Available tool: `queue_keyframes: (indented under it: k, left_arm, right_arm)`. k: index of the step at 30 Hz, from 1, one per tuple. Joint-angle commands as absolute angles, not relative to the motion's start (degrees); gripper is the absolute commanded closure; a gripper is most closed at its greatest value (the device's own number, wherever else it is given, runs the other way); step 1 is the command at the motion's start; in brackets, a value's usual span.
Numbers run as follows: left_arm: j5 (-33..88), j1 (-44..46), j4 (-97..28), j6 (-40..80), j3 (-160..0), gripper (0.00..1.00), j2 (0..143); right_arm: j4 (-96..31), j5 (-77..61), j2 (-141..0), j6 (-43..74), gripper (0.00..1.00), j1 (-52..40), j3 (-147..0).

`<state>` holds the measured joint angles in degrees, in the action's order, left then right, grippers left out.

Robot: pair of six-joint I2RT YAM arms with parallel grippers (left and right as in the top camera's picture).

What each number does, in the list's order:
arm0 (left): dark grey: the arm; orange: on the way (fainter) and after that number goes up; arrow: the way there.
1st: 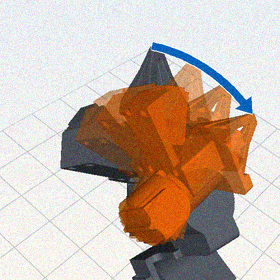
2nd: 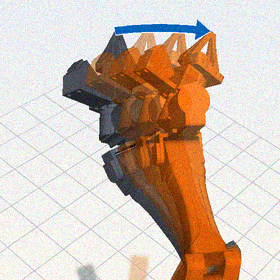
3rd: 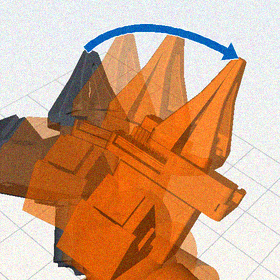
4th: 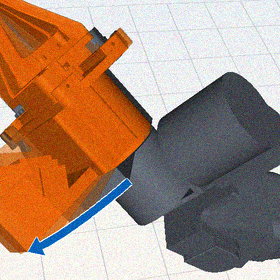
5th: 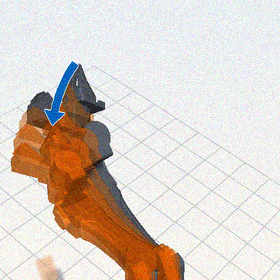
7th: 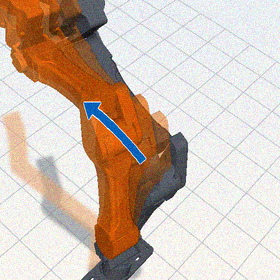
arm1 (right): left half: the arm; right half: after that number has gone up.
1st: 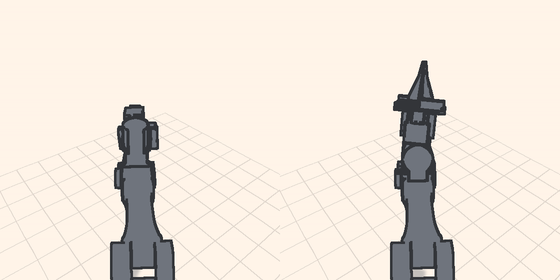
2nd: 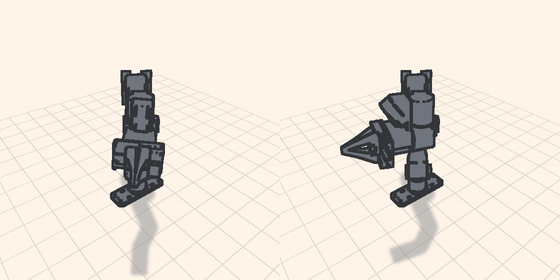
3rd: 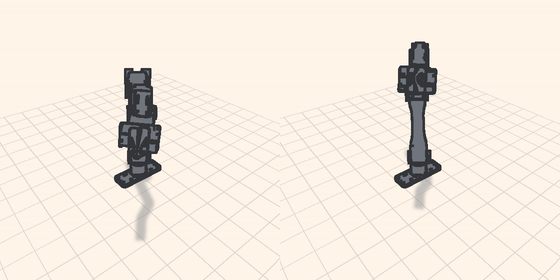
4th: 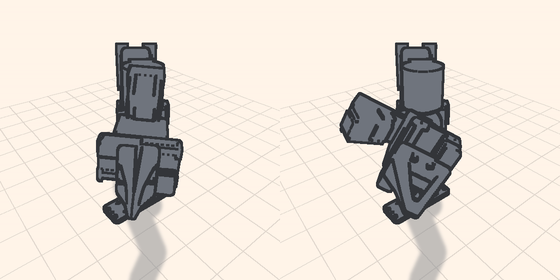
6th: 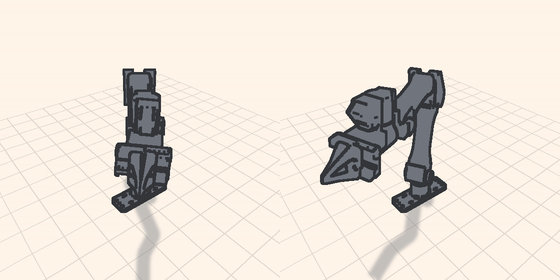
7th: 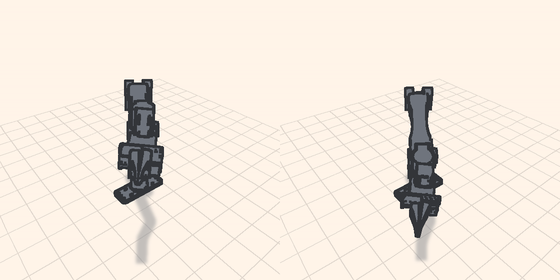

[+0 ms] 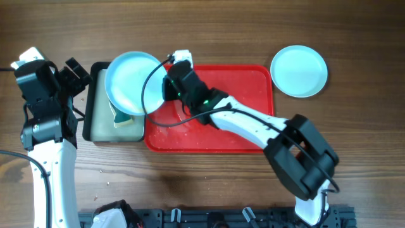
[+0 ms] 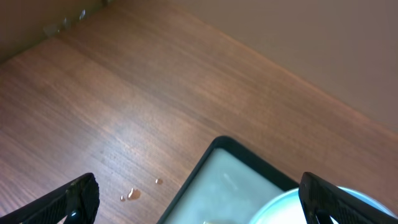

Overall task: Clean dirty plates on tray and stack at the side
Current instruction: 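Lift the blue plate off the red tray with the right gripper, then swing the held blue plate leftward over the water tray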

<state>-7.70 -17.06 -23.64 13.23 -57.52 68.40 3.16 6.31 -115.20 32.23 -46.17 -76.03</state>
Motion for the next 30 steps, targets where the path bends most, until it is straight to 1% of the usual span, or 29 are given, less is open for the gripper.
queue_keyframes:
  k: [1,4,7,15,18,21,25,30]
  left_arm:
    - [-8.45,-17.43,-25.93,13.98,-58.46,0.00,68.40]
    - [-8.45,-17.43,-28.40,13.98,-58.46,0.00,68.40]
    - [-8.45,-17.43,-28.60,13.98,-58.46,0.00,68.40]
    - [-8.45,-17.43,-28.60,13.98,-58.46,0.00,68.40]
    - [-8.45,-17.43,-28.60,13.96,-58.46,0.00,68.40]
    - [-8.45,-17.43,-28.60,13.98,-58.46,0.00,68.40]
    - [-8.45,-17.43,-28.60,13.98,-58.46,0.00,68.40]
    - [-8.45,-17.43,-28.60,13.98,-58.46,0.00,68.40]
  right_arm:
    - [5.23,18.81,-116.16,20.08,0.96,-48.82,-79.85]
    - [8.14,25.56,-116.16,6.37,0.96,-50.85,-80.68]
    - [14.31,30.37,-116.16,-7.77,0.96,-52.95,-80.79]
    - [33.32,32.21,-116.16,-35.79,0.96,-57.54,-80.79]
    - [35.57,32.16,-116.16,-41.17,0.96,-57.98,-80.79]
    - [35.79,31.66,-116.16,-42.63,0.96,-57.95,-80.79]
    - [35.86,24.86,-116.16,-49.19,0.96,-57.95,-80.79]
    - [37.82,23.49,-116.16,-53.54,0.96,-57.95,-80.79]
